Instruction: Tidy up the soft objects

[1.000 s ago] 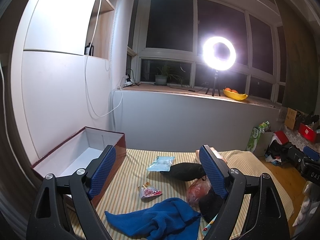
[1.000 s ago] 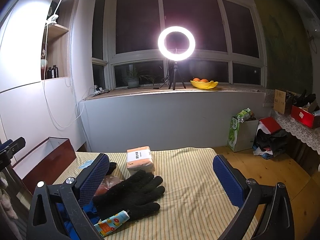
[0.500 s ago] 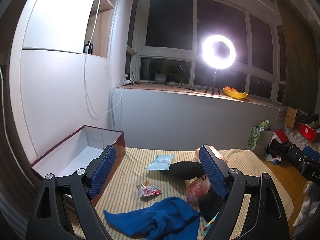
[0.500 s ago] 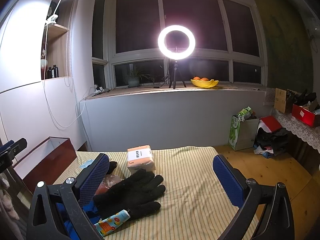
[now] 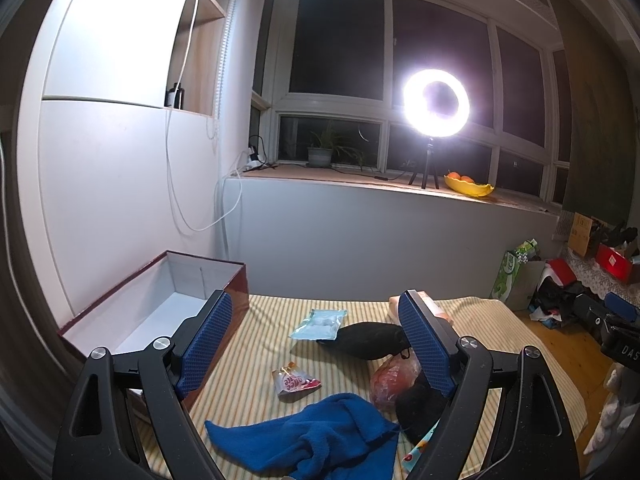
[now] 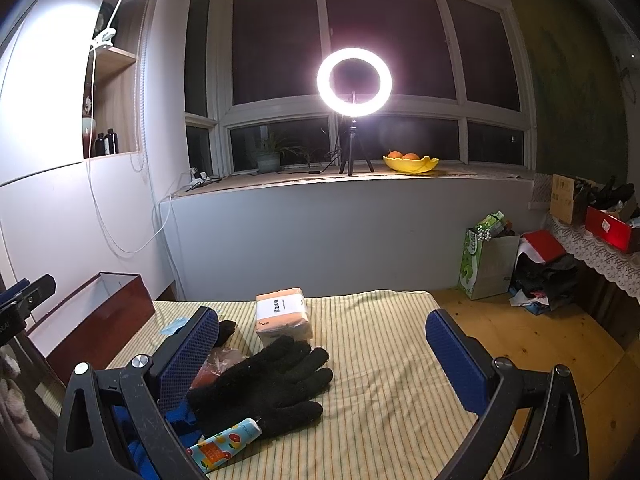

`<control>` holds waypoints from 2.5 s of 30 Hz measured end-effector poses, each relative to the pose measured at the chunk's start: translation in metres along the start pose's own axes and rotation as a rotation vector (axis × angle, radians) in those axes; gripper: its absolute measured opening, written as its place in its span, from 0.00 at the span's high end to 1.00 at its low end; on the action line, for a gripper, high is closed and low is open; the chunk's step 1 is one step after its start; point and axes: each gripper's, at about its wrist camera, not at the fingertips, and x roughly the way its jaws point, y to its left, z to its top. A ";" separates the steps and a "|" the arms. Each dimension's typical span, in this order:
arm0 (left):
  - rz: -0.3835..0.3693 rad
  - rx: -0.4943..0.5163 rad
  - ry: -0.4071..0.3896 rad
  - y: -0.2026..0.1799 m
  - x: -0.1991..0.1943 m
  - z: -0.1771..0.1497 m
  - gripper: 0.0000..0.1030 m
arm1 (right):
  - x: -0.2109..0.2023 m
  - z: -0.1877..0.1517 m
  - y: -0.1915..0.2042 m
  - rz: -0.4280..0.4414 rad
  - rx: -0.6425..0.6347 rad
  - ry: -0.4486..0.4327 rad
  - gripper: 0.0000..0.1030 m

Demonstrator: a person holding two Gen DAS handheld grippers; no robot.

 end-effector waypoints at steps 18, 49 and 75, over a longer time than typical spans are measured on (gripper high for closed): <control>0.008 -0.008 0.038 0.006 0.003 -0.010 0.17 | 0.008 -0.008 0.000 0.017 0.002 0.037 0.01; -0.075 -0.178 0.459 0.054 0.034 -0.135 0.18 | 0.126 -0.067 0.141 0.617 -0.242 0.574 0.02; -0.232 -0.306 0.515 0.049 0.081 -0.148 0.46 | 0.184 -0.108 0.210 0.638 -0.295 0.906 0.28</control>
